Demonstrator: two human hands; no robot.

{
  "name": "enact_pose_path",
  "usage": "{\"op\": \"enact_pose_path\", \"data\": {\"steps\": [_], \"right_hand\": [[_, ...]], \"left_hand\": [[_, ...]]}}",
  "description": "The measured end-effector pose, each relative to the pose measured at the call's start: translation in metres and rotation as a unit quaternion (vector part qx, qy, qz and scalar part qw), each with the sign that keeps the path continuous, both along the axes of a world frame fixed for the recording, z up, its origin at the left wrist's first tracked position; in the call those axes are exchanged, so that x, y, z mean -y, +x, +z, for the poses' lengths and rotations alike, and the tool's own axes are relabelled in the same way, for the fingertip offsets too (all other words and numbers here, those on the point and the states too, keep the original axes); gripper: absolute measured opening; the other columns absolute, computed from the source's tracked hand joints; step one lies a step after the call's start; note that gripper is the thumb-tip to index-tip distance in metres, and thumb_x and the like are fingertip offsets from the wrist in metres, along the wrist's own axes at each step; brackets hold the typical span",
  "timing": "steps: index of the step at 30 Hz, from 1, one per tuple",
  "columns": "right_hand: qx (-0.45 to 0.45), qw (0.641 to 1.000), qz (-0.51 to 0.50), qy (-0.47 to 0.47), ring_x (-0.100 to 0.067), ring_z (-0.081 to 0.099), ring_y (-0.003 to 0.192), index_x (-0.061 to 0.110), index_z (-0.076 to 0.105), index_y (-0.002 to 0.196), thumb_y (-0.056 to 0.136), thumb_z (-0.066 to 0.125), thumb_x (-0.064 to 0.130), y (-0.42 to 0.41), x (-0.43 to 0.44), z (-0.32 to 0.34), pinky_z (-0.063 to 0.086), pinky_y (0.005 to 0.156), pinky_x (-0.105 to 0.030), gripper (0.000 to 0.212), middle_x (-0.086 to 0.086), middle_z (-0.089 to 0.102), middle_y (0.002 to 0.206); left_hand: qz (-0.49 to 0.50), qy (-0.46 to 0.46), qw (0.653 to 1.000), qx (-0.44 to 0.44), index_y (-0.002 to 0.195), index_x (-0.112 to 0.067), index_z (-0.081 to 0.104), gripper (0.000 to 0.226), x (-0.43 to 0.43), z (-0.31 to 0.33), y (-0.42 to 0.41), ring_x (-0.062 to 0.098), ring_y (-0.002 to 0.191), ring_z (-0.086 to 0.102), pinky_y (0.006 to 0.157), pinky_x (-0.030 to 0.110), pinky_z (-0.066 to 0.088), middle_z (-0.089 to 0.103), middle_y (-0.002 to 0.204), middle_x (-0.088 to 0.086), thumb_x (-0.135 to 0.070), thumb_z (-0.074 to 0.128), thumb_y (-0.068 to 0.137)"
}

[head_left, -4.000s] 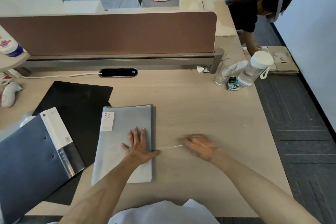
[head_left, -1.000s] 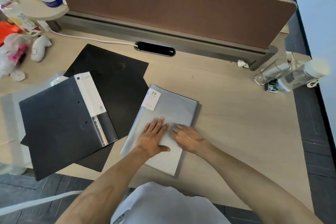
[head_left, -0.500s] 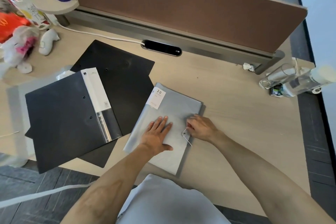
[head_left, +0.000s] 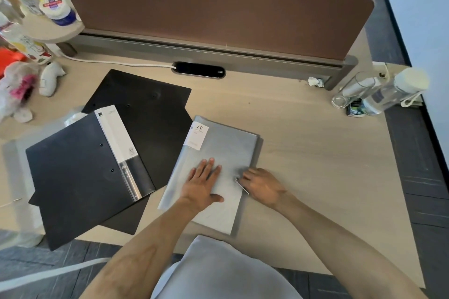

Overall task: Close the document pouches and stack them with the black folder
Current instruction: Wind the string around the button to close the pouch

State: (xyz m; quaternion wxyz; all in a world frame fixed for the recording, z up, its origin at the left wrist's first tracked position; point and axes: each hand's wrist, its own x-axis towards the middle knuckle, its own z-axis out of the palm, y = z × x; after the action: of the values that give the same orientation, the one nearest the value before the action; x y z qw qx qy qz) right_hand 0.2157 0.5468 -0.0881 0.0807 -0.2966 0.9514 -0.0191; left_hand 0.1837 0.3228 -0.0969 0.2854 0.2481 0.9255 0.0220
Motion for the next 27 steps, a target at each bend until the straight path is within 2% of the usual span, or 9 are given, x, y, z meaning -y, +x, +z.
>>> {"op": "enact_pose_path", "data": {"steps": [10,15,20,27], "right_hand": [[0.014,1.0,-0.007,0.018,-0.019,0.066,0.074,0.018,0.071,0.084,0.049,0.085,0.017,0.003,0.01,0.007,0.054,0.064,-0.024,0.037,0.003,0.067,0.076],[0.043,0.998,-0.022,0.031,-0.017,0.065,0.066,0.021,0.069,0.072,0.042,0.087,0.02,-0.002,0.013,0.01,0.05,0.057,-0.021,0.035,0.005,0.065,0.068],[0.024,0.998,-0.036,0.035,-0.015,0.065,0.066,0.024,0.071,0.07,0.053,0.087,0.023,-0.001,0.018,0.001,0.051,0.06,-0.022,0.024,0.008,0.066,0.067],[-0.01,0.998,-0.06,-0.012,-0.011,0.067,0.068,0.026,0.072,0.07,0.062,0.083,0.029,0.001,0.018,0.002,0.052,0.062,-0.02,0.014,0.01,0.068,0.07]], "left_hand": [[0.003,-0.013,1.0,-0.001,0.152,-0.028,-0.01,0.092,-0.004,0.002,0.002,0.021,0.147,-0.018,0.122,0.04,-0.002,-0.02,0.16,0.0,-0.06,0.048,0.088],[0.004,-0.013,1.0,0.002,0.152,-0.028,-0.01,0.093,-0.004,0.001,0.002,0.021,0.147,-0.019,0.122,0.04,-0.003,-0.02,0.16,-0.001,-0.06,0.048,0.088],[0.003,-0.016,1.0,0.003,0.152,-0.028,-0.011,0.093,-0.004,0.001,0.001,0.021,0.147,-0.019,0.121,0.04,-0.003,-0.021,0.16,0.0,-0.06,0.047,0.088],[-0.003,-0.014,1.0,-0.002,0.152,-0.028,-0.011,0.092,-0.004,0.001,0.001,0.022,0.147,-0.019,0.12,0.04,-0.004,-0.021,0.16,0.001,-0.061,0.047,0.088]]}}
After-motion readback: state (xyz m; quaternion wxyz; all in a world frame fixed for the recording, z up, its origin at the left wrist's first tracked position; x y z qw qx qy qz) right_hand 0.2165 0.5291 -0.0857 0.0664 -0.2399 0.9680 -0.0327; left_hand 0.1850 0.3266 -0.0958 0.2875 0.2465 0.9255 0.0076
